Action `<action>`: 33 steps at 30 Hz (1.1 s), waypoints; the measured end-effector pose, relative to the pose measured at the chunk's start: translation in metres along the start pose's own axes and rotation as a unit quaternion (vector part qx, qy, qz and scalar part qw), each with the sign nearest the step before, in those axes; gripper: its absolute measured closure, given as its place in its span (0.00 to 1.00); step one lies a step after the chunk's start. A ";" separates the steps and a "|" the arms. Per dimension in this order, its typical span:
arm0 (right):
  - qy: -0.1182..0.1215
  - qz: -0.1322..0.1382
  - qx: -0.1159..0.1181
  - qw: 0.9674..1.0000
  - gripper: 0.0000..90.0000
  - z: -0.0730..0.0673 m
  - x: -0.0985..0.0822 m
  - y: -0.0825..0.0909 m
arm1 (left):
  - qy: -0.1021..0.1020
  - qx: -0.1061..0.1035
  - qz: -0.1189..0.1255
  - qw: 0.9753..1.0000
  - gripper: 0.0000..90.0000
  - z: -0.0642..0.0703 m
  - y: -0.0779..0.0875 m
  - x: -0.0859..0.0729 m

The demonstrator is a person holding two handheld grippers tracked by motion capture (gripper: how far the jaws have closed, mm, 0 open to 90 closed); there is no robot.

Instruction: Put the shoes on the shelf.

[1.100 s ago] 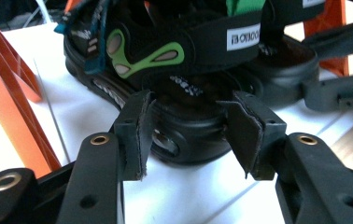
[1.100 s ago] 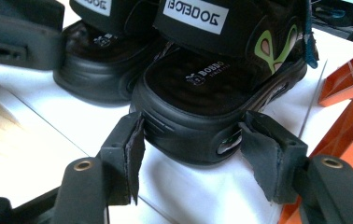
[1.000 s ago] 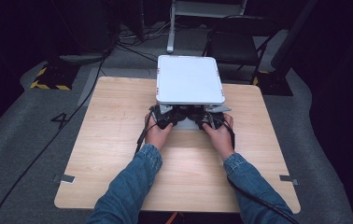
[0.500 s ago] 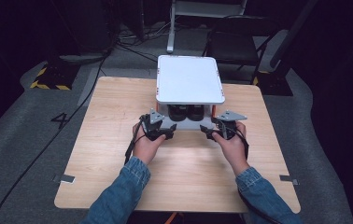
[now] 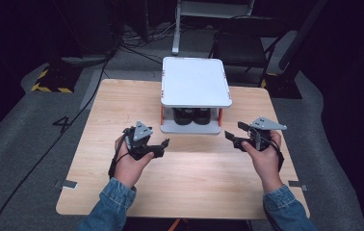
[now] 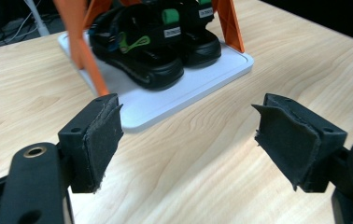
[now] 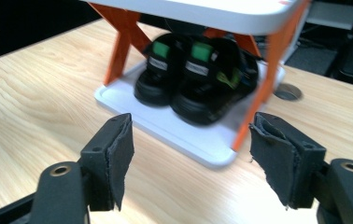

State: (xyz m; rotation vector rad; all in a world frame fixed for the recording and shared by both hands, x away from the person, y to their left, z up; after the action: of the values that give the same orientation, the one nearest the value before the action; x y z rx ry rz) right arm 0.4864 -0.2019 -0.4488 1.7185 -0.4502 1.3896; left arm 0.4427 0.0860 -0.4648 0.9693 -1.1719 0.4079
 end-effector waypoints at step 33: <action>-0.032 -0.176 -0.026 0.984 0.18 0.076 -0.131 0.021 | 0.041 0.038 -0.201 0.978 0.18 -0.106 0.038 -0.127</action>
State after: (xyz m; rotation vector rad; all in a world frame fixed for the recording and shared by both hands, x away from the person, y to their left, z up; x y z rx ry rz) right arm 0.4760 -0.3038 -0.5616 1.7065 -0.2011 1.0620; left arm 0.4294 0.2182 -0.5702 1.2150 -0.8630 0.1665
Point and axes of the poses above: each handheld gripper's, and its own axes: y roughly backward along the jaws, x roughly out of its top, z roughly to its right, the point moved 10 cm from there along -y, roughly forward along the jaws, and after that the axes turned 4 degrees about z, right-handed, at the moved point
